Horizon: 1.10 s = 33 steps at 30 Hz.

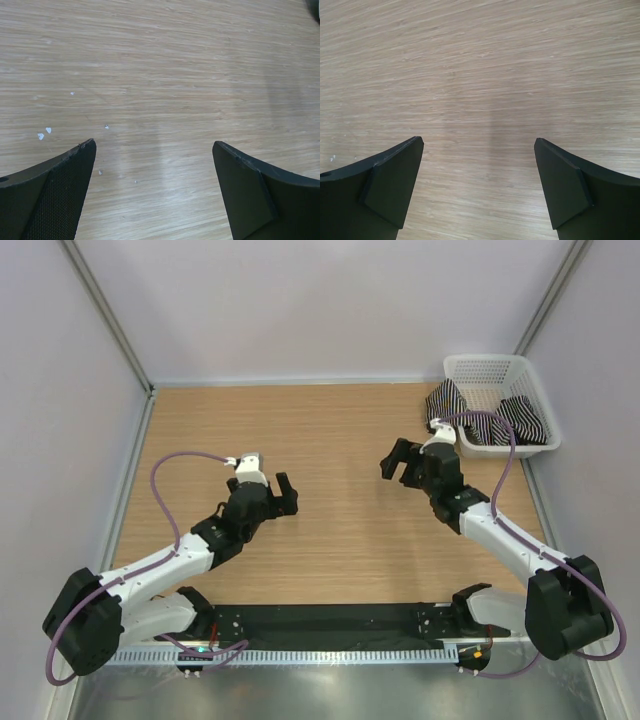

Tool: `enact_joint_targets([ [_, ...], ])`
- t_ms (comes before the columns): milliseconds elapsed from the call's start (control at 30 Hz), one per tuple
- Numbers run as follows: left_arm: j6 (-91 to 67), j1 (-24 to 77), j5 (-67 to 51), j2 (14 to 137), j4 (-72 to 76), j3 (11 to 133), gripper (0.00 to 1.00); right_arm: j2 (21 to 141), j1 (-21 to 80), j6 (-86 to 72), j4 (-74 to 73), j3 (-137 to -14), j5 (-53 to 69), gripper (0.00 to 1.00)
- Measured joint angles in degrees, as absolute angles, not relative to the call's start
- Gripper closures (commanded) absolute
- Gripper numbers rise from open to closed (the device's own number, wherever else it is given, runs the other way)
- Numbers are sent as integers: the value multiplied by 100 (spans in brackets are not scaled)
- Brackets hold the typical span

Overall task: Fold and stack the tank tops
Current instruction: Grab the tank top from the pile

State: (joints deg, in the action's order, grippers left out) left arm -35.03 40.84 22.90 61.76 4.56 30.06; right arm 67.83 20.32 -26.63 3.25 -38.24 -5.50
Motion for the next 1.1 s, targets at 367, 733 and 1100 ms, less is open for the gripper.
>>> enact_joint_targets([
  [367, -3503, 4084, 2123, 6193, 569, 3006, 1, 7035, 600, -3258, -690, -5658, -742, 18],
  [733, -3503, 4086, 2036, 6198, 580, 3006, 0, 8986, -1369, -4390, -915, -6788, -381, 15],
  [1100, -3424, 4084, 2034, 6213, 580, 3006, 0, 10565, -1492, -5548, -309, -7255, 272, 97],
])
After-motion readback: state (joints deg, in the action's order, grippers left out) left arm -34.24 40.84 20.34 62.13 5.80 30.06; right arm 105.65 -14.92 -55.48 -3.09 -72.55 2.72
